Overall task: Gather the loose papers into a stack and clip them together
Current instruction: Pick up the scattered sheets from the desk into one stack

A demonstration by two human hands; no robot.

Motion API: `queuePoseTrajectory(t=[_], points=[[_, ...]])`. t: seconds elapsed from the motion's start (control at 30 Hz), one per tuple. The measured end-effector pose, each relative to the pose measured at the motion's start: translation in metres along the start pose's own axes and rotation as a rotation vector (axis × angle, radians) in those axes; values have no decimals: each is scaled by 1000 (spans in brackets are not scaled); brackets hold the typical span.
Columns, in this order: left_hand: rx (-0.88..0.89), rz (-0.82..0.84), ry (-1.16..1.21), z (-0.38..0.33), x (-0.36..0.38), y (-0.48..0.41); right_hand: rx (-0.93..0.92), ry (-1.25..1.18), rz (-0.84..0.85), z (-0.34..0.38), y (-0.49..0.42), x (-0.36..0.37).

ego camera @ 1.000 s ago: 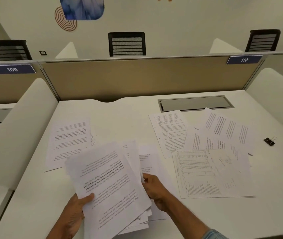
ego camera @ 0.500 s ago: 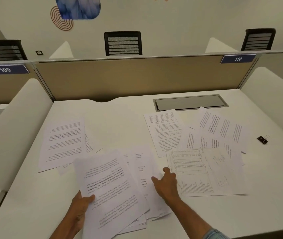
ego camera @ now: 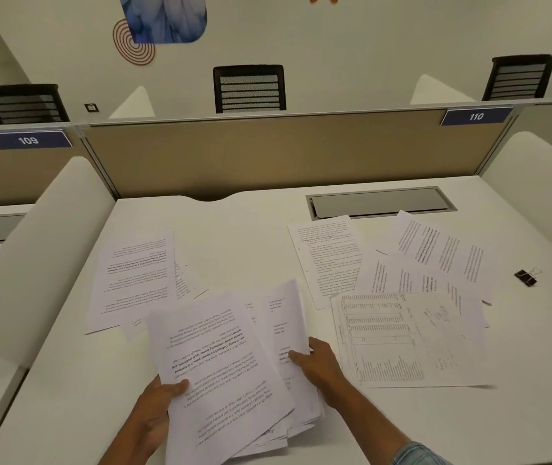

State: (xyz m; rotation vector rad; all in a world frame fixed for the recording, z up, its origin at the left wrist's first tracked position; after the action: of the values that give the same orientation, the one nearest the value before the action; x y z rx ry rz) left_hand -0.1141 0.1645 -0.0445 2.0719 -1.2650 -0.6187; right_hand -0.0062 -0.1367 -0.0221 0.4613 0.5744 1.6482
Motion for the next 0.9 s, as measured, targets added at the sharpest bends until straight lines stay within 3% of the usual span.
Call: queuePoseTrajectory(t=[0.2, 0.37, 0.6, 0.9], points=[[-30, 2, 78, 5, -3, 15, 113, -216, 62, -7, 2, -26], [-56, -65, 10, 17, 3, 8, 220, -237, 55, -17, 4, -26], [38, -114, -125, 2, 12, 16, 151, -118, 28, -9, 13, -27], [135, 15, 139, -24, 7, 44, 90, -135, 129, 11, 21, -46]])
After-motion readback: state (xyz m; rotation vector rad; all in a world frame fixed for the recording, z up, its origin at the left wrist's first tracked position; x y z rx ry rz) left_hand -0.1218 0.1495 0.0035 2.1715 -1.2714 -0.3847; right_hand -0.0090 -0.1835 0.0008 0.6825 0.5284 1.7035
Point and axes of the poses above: each hand's wrist, its own y-axis away from the middle knuckle, its own x-axis out of the palm, z = x × y, the point moved 6 cm from there along -y, towards the middle knuckle, and after that the axes turned 13 degrees about -y, right-handed, at the moved point
